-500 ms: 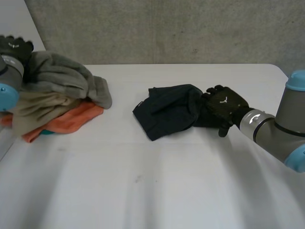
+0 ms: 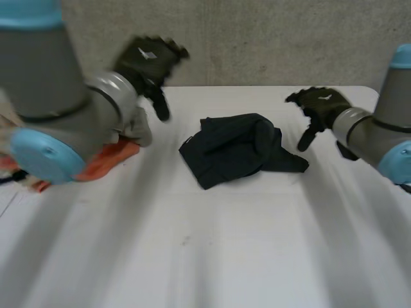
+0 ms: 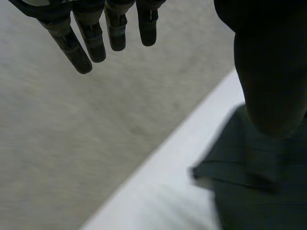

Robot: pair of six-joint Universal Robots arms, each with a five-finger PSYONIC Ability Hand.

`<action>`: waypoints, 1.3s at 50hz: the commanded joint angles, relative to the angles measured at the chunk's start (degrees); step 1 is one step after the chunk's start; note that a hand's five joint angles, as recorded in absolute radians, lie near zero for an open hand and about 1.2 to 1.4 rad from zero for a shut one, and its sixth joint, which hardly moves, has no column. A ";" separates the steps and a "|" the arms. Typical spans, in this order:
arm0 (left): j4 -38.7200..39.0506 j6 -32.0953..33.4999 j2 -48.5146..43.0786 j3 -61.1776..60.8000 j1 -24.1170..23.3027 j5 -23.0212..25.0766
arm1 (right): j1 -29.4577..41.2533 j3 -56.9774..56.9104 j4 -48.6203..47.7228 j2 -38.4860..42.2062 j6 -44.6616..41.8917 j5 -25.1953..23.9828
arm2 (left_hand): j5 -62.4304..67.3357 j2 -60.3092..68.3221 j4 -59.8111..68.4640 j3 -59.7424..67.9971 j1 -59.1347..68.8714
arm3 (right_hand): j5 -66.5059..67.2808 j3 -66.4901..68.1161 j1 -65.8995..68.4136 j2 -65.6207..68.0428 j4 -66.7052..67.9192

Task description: Fold the laundry.

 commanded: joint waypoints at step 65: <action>-4.73 -49.67 -16.63 0.85 -2.33 -10.44 | 14.45 31.74 -27.31 -24.21 9.86 -3.46 | 67.32 68.49 68.48 68.10 69.04 | -2.66 -1.65 -2.82 -1.73 -1.54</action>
